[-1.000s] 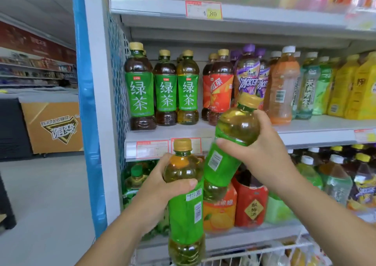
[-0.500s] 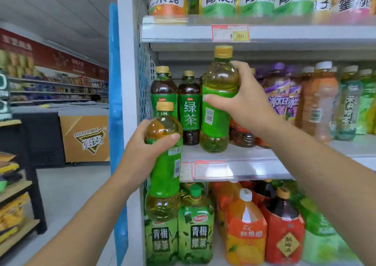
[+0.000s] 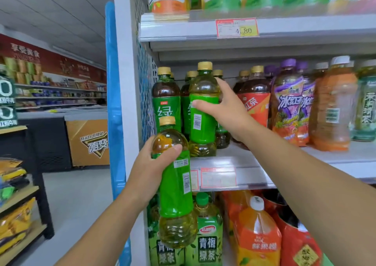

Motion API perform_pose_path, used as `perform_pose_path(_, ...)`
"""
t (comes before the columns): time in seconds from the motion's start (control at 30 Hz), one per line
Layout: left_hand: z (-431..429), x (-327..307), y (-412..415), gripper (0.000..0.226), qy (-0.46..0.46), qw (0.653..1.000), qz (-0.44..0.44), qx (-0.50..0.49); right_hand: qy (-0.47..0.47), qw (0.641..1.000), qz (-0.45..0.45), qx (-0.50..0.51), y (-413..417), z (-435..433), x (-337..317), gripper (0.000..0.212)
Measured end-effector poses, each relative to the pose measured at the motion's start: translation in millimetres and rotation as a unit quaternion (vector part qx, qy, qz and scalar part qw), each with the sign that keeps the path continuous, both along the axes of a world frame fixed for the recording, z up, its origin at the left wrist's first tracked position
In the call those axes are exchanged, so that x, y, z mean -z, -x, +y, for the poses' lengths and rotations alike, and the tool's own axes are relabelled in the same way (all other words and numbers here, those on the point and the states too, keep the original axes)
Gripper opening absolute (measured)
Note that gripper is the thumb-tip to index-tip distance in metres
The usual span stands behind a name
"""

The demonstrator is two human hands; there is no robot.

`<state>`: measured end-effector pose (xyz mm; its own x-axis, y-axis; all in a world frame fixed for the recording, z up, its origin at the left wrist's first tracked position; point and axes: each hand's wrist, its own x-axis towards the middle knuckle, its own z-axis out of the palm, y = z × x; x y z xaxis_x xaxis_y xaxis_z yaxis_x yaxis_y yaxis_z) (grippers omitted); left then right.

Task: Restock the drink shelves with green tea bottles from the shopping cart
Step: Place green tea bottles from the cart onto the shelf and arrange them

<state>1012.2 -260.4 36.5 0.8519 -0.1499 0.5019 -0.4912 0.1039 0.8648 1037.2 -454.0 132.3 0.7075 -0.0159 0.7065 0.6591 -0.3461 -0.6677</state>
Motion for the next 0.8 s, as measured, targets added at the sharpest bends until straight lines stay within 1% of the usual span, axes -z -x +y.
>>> perform_pose_path(0.1, 1, 1, -1, 0.052, -0.001, 1.000, -0.002, 0.000, -0.010, 0.999, 0.021, -0.034, 1, -2, 5, 0.071)
perform_pose_path(0.2, 1, 1, 0, 0.053, 0.003, 1.000, -0.007, 0.000, 0.026, 0.998, 0.044, -0.022, 3, 0, 21, 0.093)
perform_pose_path(0.27, 1, 2, 0, 0.050, 0.006, 1.000, -0.007, 0.000, 0.016, 0.998, 0.060, -0.003, 3, 0, 35, 0.100)
perform_pose_path(0.33, 2, 2, 1, 0.045, 0.009, 1.000, -0.005, 0.003, 0.012, 0.997, 0.065, 0.030, 4, 0, 46, 0.094)
perform_pose_path(0.43, 3, 2, 2, 0.053, 0.008, 1.000, -0.003, 0.004, 0.040, 0.994, 0.079, 0.063, 1, -4, 48, 0.073)
perform_pose_path(0.5, 4, 1, 3, 0.058, 0.006, 1.000, 0.000, 0.006, 0.054, 0.989, 0.131, 0.044, -3, -11, 43, 0.070)
perform_pose_path(0.57, 4, 0, 3, 0.060, -0.001, 1.000, 0.000, 0.006, 0.055, 0.981, 0.187, -0.013, -2, -19, 39, 0.072)
perform_pose_path(0.6, 4, -1, 3, 0.061, -0.005, 1.000, 0.000, 0.005, 0.059, 0.978, 0.199, -0.026, -1, -20, 38, 0.073)
perform_pose_path(0.67, 4, -1, 3, 0.060, -0.005, 1.000, 0.000, 0.006, 0.080, 0.978, 0.191, -0.011, 5, -14, 38, 0.074)
perform_pose_path(0.7, 4, -1, 3, 0.060, -0.006, 1.000, 0.001, 0.008, 0.083, 0.980, 0.181, 0.012, 8, -8, 39, 0.076)
perform_pose_path(0.77, 4, -1, 3, 0.057, -0.009, 1.000, 0.001, 0.009, 0.073, 0.985, 0.140, 0.064, 9, 3, 43, 0.079)
perform_pose_path(0.8, 4, -1, 3, 0.056, -0.010, 1.000, 0.001, 0.009, 0.068, 0.988, 0.115, 0.083, 7, 7, 46, 0.078)
